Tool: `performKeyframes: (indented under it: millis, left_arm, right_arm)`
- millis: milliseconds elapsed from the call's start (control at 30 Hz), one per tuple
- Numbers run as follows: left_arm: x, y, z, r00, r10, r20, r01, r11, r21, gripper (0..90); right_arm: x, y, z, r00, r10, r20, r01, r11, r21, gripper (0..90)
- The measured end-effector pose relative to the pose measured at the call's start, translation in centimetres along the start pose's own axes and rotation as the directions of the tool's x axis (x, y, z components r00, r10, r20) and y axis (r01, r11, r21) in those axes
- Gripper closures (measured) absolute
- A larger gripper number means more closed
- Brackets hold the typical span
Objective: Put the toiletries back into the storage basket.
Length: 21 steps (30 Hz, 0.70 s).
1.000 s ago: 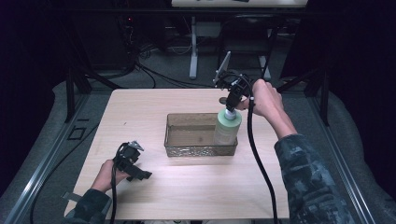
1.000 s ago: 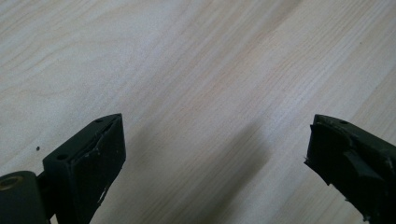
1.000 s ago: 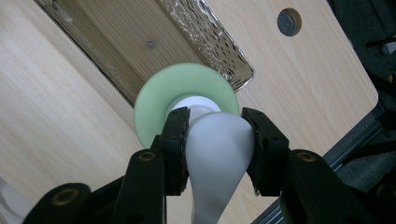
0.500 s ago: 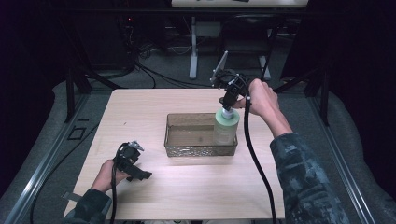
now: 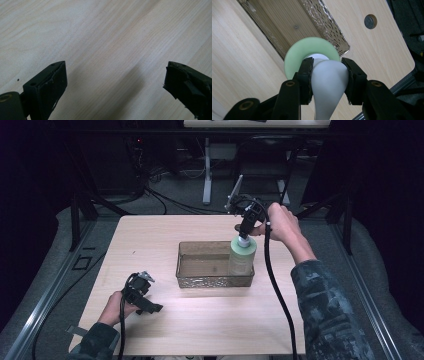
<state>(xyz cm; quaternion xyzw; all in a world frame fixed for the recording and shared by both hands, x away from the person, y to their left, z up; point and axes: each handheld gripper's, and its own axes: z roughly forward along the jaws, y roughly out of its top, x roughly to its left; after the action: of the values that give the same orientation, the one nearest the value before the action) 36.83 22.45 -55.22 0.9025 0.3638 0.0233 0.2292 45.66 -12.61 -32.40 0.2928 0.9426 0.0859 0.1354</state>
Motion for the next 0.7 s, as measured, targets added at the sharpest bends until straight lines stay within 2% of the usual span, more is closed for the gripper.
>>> performKeyframes:
  millis: [167,267,367,433,500,600,700]
  left_arm:
    - [0.0,0.0,0.0,1.0000,0.000,0.000,0.000,1.0000,0.000,4.5]
    - [0.0,0.0,0.0,1.0000,-0.001,0.000,0.001,1.0000,0.000,4.5]
    - [0.1,0.0,0.0,1.0000,-0.001,-0.001,0.001,1.0000,0.002,4.5]
    - [0.0,0.0,0.0,1.0000,-0.001,0.000,0.001,1.0000,0.001,4.5]
    - [0.0,0.0,0.0,1.0000,-0.001,0.000,0.001,1.0000,0.000,4.5]
    - [0.0,0.0,0.0,1.0000,-0.001,-0.001,0.001,1.0000,0.001,4.5]
    - [0.0,0.0,0.0,1.0000,-0.001,0.000,0.001,1.0000,-0.001,4.5]
  right_arm:
    - [0.2,-0.2,0.0,0.9999,0.009,0.012,-0.009,1.000,-0.008,61.5]
    - [0.1,-0.4,0.2,0.9997,0.021,0.008,-0.021,1.000,-0.011,55.0]
    - [0.0,-0.6,0.3,0.9992,0.037,0.014,-0.037,0.999,-0.029,43.8]
    - [0.0,-0.8,0.3,0.9984,0.056,0.004,-0.055,0.997,-0.053,33.3]
    - [0.0,-1.0,0.0,0.9973,0.073,-0.005,-0.073,0.994,-0.084,26.7]
    - [0.1,-1.6,-0.5,0.9939,0.109,-0.016,-0.110,0.986,-0.129,15.4]
    - [0.3,-2.3,-1.1,0.9909,0.134,-0.016,-0.134,0.977,-0.165,9.6]
